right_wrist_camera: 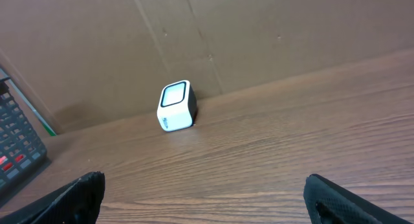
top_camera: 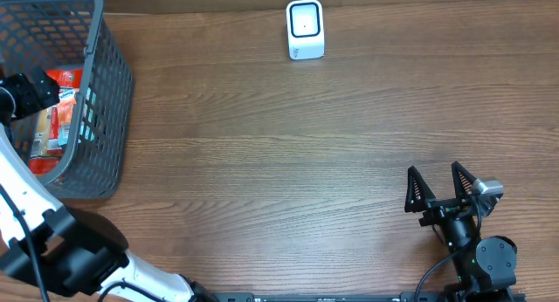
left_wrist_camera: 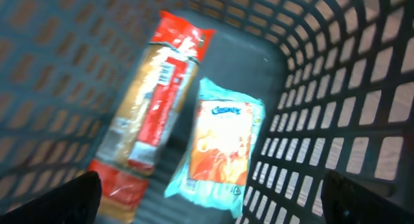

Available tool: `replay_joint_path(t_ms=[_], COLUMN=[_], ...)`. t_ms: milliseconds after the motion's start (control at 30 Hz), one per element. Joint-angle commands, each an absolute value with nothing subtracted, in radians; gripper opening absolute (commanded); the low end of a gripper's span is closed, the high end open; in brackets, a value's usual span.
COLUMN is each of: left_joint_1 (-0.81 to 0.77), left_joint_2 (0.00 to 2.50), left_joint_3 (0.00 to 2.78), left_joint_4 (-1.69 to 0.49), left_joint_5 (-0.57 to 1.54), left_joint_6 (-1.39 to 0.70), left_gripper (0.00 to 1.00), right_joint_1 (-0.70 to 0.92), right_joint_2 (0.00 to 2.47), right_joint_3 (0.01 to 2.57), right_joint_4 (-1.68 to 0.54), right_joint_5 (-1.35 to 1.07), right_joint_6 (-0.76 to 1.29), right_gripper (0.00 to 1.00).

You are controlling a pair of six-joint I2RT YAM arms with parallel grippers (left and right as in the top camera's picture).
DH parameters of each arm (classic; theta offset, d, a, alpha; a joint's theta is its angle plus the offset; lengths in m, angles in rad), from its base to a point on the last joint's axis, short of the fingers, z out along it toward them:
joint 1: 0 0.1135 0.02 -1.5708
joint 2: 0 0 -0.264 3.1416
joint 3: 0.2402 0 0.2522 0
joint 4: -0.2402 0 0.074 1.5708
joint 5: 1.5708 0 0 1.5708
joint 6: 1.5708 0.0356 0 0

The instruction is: Scan the item barcode

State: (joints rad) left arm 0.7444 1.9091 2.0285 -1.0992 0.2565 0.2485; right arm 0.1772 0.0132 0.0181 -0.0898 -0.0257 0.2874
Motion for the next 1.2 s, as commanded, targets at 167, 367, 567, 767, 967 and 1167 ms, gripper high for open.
replay_joint_path(t_ms=[167, 367, 567, 767, 967, 1167], left_joint_1=[0.747, 0.746, 0.746, 0.746, 0.745, 0.734], left_joint_2=[2.043, 2.124, 2.19, 2.215, 2.255, 2.281], left_joint_3=[2.033, 2.033, 2.033, 2.032, 2.032, 2.032], left_joint_4=[-1.111, -1.121, -1.13, -1.124, -1.117, -1.114], left_joint_5=[0.4, 0.4, 0.384, 0.362, 0.363, 0.364], left_joint_6=[0.398, 0.421, 0.423, 0.423, 0.422, 0.415], left_gripper=[1.0, 1.0, 1.0, 1.0, 1.0, 1.0], right_joint_1=[0.175, 0.175, 0.175, 0.175, 0.175, 0.175], right_joint_2=[0.008, 0.008, 0.008, 0.008, 0.008, 0.008], right_joint_3=[0.008, 0.008, 0.008, 0.008, 0.008, 0.008], right_joint_4=[-0.084, -0.084, -0.084, -0.084, -0.084, -0.084], right_joint_5=[-0.024, -0.024, -0.024, -0.024, -0.024, -0.025], right_joint_6=[0.281, 0.281, 0.281, 0.281, 0.281, 0.281], right_gripper=[1.0, 1.0, 1.0, 1.0, 1.0, 1.0])
